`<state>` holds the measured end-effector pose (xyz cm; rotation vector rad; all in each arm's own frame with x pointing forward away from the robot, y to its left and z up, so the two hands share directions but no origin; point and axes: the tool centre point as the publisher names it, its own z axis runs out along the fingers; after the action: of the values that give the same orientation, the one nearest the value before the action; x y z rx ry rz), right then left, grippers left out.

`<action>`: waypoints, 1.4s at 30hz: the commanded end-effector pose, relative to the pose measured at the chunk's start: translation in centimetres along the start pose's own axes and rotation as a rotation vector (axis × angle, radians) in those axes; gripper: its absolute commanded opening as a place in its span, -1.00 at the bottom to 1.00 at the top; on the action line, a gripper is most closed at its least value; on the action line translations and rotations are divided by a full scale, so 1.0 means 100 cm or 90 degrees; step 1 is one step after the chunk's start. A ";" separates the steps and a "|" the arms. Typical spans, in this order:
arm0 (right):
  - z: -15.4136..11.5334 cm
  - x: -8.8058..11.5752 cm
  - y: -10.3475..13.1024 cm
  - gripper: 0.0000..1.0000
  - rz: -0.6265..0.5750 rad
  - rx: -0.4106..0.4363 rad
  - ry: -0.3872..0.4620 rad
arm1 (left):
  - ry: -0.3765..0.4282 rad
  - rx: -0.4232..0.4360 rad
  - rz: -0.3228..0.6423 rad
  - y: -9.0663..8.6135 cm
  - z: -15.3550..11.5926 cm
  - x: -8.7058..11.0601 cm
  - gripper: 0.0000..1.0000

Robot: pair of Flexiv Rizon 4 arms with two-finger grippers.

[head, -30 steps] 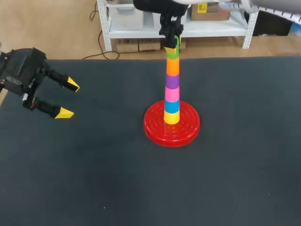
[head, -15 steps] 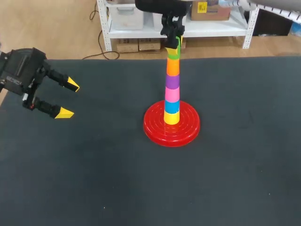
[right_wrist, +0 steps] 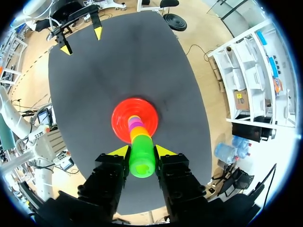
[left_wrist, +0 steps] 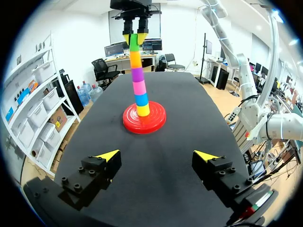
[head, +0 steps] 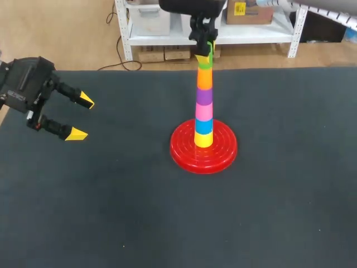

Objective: Pick up and stack the cylinders on the red base in this order: pink,purple,orange,green

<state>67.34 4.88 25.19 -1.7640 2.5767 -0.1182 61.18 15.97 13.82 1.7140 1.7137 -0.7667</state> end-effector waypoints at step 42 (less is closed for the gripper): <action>-0.034 0.027 0.022 1.00 0.047 0.142 -0.072 | -0.002 -0.002 0.002 -0.001 0.000 0.001 1.00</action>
<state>67.27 5.21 27.67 -1.7111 2.6226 -0.1613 61.18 15.97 13.82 1.7140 1.7137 -0.7667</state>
